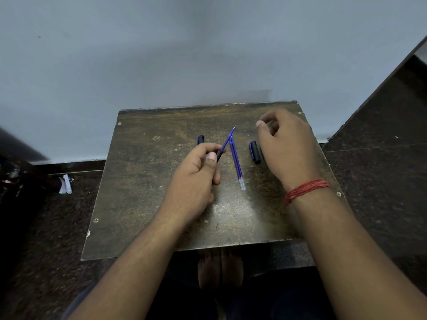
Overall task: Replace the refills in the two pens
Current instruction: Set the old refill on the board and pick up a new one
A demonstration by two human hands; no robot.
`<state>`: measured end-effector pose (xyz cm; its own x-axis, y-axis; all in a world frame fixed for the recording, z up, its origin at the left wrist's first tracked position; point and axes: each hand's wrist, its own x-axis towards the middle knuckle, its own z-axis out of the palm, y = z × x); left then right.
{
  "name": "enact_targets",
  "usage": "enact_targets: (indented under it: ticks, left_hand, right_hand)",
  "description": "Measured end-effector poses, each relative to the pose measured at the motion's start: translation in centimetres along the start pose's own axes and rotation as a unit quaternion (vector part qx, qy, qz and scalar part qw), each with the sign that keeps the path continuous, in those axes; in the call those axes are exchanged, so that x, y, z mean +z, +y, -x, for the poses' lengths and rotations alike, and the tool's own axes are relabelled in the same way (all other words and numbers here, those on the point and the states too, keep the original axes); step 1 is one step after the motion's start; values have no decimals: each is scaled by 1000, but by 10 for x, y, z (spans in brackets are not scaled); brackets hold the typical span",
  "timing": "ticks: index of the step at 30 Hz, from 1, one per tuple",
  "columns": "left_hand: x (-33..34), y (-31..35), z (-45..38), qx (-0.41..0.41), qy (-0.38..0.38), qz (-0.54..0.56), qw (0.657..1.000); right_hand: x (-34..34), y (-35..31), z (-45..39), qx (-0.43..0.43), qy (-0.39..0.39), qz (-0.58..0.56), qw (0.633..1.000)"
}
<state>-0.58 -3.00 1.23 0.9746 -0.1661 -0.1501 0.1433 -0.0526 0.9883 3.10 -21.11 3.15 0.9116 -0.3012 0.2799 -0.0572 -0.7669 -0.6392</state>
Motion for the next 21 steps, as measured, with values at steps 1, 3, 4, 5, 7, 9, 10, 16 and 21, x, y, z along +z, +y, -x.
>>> enact_targets:
  ticks: [1,3,4,5,7,9,10,16,21]
  left_hand:
    - [0,0,0,0,2,0,1000]
    - [0,0,-1,0,8,-2,1000]
    - [-1,0,-2,-1,11,-1,1000]
    - [-1,0,-2,-2,13,3,1000]
    - [-1,0,-2,-12,15,18,1000]
    - [0,1,-2,-23,11,35,999]
    - [0,2,-1,-24,7,43,999]
    - [2,4,1,-20,-4,35,999]
    - [1,1,0,-13,-13,7,1000]
  right_hand:
    - [2,-6,3,8,-17,-42,999]
    - [9,-14,10,47,-74,-117,989]
    - [12,-17,13,68,-100,-141,983]
    - [14,-19,15,82,-117,-158,977]
    - [15,-24,18,102,-136,-197,966]
    - [16,-27,20,125,-157,-241,950]
    - [17,-28,21,134,-170,-262,940]
    - [21,-26,22,164,-210,-340,902]
    - [18,-21,15,191,-155,-390,887]
